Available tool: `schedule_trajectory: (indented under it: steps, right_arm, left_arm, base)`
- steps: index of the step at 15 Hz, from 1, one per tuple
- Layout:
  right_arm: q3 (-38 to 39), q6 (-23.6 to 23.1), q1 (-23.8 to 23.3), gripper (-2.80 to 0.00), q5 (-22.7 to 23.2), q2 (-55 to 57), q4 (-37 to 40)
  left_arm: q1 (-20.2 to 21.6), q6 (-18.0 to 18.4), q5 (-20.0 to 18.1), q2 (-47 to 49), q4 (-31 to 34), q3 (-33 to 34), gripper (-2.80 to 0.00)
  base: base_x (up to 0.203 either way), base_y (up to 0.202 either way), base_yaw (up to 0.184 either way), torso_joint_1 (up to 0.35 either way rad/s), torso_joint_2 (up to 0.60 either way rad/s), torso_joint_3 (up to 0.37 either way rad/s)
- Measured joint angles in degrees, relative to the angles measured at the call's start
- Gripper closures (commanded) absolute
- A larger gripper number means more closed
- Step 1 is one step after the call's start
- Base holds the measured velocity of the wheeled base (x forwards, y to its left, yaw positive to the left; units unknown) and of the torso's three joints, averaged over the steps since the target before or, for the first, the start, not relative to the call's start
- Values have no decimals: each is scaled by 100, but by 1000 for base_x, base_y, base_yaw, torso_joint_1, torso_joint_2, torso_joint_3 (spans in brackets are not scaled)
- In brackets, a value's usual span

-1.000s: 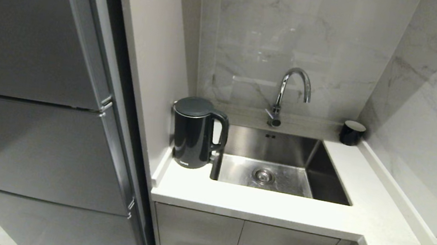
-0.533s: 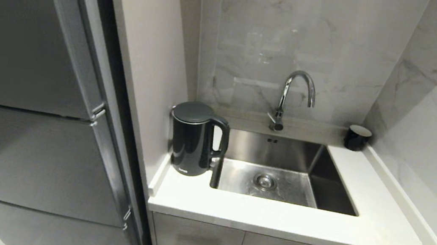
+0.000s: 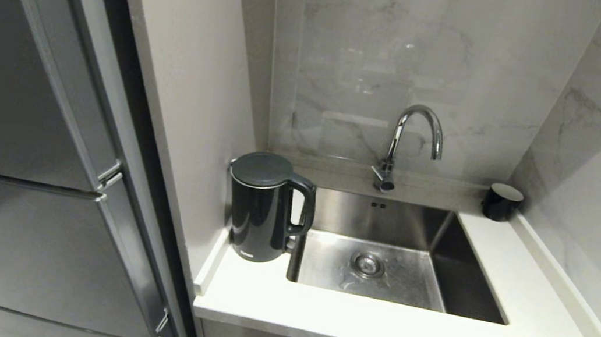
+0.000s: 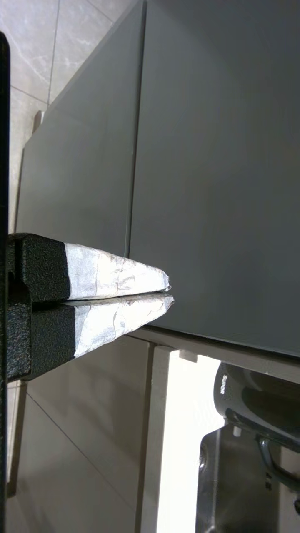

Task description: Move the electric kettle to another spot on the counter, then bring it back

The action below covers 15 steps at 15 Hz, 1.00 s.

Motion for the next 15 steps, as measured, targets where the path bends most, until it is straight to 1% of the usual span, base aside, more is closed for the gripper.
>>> schedule_trajectory:
  steps: [8, 13, 15]
  right_arm:
    - [0, 1, 0, 0, 0, 0, 3]
    - [0, -1, -5, 0, 2, 0, -2]
    - [0, 0, 0, 0, 0, 0, 2]
  left_arm:
    - [0, -35, 2, 0, 2, 0, 0]
    - [0, -37, 2, 0, 0, 0, 0]
    - [2, -37, 2, 0, 0, 0, 0]
  base:
    - [0, 0, 0, 0, 0, 0]
    - [1, 146, -4, 2, -1, 6]
    - [0, 24, 1, 1, 1, -1]
